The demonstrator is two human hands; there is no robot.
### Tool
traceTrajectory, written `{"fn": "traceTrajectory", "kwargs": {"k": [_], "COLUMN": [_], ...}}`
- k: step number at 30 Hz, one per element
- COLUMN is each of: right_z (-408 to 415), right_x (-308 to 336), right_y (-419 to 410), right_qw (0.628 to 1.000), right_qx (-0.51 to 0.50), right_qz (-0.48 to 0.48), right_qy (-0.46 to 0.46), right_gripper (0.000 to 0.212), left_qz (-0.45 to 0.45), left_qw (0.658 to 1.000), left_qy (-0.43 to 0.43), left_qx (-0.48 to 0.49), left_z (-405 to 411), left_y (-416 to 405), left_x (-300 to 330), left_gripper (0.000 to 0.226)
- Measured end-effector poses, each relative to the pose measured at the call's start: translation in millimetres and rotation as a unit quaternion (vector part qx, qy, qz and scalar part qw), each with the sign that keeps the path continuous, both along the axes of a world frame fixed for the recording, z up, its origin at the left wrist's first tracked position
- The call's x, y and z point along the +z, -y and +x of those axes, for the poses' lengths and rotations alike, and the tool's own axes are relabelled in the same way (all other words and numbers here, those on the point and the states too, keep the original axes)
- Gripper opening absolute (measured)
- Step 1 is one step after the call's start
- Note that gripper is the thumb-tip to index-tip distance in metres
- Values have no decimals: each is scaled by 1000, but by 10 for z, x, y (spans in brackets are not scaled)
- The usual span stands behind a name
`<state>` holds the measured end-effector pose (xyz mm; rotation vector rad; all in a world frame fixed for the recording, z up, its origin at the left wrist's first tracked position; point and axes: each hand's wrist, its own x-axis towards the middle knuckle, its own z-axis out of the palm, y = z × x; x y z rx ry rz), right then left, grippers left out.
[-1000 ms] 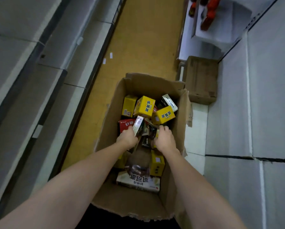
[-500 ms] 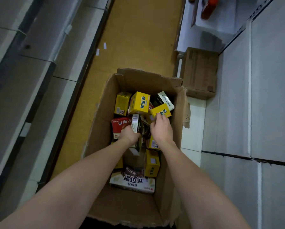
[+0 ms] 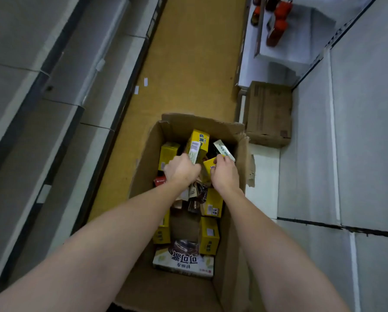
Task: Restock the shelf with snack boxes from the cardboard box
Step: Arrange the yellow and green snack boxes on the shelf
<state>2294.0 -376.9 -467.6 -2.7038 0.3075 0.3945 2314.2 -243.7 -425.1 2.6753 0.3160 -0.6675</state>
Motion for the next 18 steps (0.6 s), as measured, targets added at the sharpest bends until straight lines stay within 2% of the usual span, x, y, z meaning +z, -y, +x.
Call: {"fn": "traceTrajectory", "kwargs": {"k": [5, 8, 12, 18], "right_z": [307, 414, 479, 576], "right_x": [1, -108, -303, -421], "right_y": [100, 120, 137, 133], "right_qw": [999, 999, 998, 996], "right_qx": [-26, -20, -9, -37], "right_qz": [-24, -33, -28, -3], "right_qy": [12, -10, -58, -78], "right_gripper": [37, 43, 44, 36], "left_qz": [26, 9, -9, -3], "left_qw": [998, 998, 995, 995], "left_qy": [-18, -64, -98, -97], "left_qx": [-46, -16, 1, -4], "left_z": [57, 45, 50, 39], "left_y": [111, 164, 176, 210], "left_x": [12, -123, -301, -452], "left_gripper": [21, 21, 63, 60]}}
